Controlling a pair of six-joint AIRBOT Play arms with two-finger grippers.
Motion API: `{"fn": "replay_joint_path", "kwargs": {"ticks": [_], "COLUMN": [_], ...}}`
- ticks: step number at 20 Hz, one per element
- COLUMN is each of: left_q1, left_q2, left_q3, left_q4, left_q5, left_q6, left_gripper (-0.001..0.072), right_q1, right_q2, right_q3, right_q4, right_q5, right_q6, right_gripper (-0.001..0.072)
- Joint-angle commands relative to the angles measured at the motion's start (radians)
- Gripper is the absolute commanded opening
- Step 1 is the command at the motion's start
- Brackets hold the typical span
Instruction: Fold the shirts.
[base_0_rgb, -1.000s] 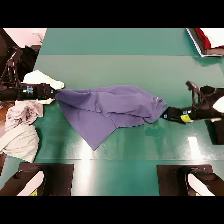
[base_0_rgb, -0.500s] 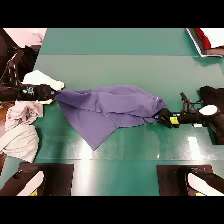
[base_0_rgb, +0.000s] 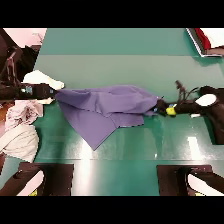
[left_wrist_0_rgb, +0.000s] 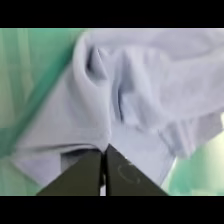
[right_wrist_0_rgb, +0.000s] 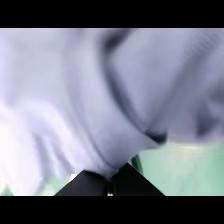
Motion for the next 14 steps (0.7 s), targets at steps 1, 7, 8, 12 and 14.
{"fn": "replay_joint_path", "kwargs": {"ticks": [1,7,8,12,14], "left_q1": [0.037,0.053,0.053,0.053,0.053], "left_q2": [0.001,0.001,0.001,0.027,0.055], "left_q3": [0.188,0.848,0.934,1.138,1.136], "left_q4": [-0.059,-0.187,-0.2,-0.236,-0.273], "left_q5": [0.002,0.046,0.046,0.045,0.034], "left_q6": [0.0,0.001,0.0,0.0,-0.008], "left_gripper": [0.0025,0.0025,0.0025,0.0025,0.0025], "right_q1": [-0.121,-0.447,-0.48,-0.569,-0.598], "right_q2": [0.137,0.307,0.321,0.372,0.389], "right_q3": [0.196,0.775,0.846,1.029,1.074], "right_q4": [-0.014,-0.013,-0.013,-0.013,-0.015], "right_q5": [-0.006,-0.002,-0.002,0.048,0.09], "right_q6": [-0.001,-0.026,-0.026,-0.053,-0.053], "right_gripper": [0.0015,0.0015,0.0015,0.0015,0.0015]}}
